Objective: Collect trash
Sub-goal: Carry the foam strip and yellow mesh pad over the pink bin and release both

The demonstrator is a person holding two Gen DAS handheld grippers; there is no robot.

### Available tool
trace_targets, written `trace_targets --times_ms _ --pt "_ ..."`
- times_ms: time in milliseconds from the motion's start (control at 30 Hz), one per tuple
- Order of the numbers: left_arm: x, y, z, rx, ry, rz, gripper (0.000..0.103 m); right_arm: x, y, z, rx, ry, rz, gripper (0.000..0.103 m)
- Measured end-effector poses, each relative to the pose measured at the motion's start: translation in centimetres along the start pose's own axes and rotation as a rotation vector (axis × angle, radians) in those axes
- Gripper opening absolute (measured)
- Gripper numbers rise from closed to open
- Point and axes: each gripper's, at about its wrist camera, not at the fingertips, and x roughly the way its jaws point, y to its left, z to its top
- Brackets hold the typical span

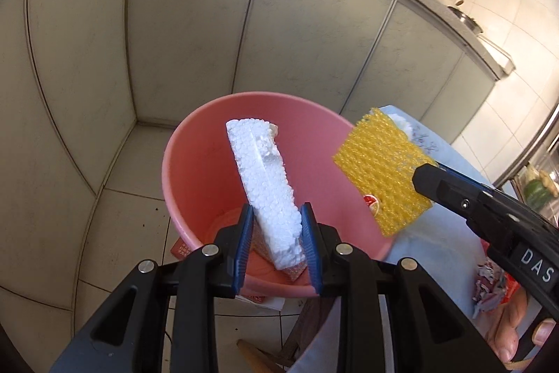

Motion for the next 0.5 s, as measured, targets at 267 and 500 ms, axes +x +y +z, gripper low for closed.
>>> trace_targets --times_ms 267,500 --pt "2.5 0.7 -0.1 -0.008 0.042 0.052 0.027 2.8 -0.2 -0.3 0.011 0.052 -0.021 0.010" --pt "2.7 0.4 -0.2 0.008 0.044 0.064 0.027 4.3 -0.2 -0.6 0.020 0.078 -0.029 0.010"
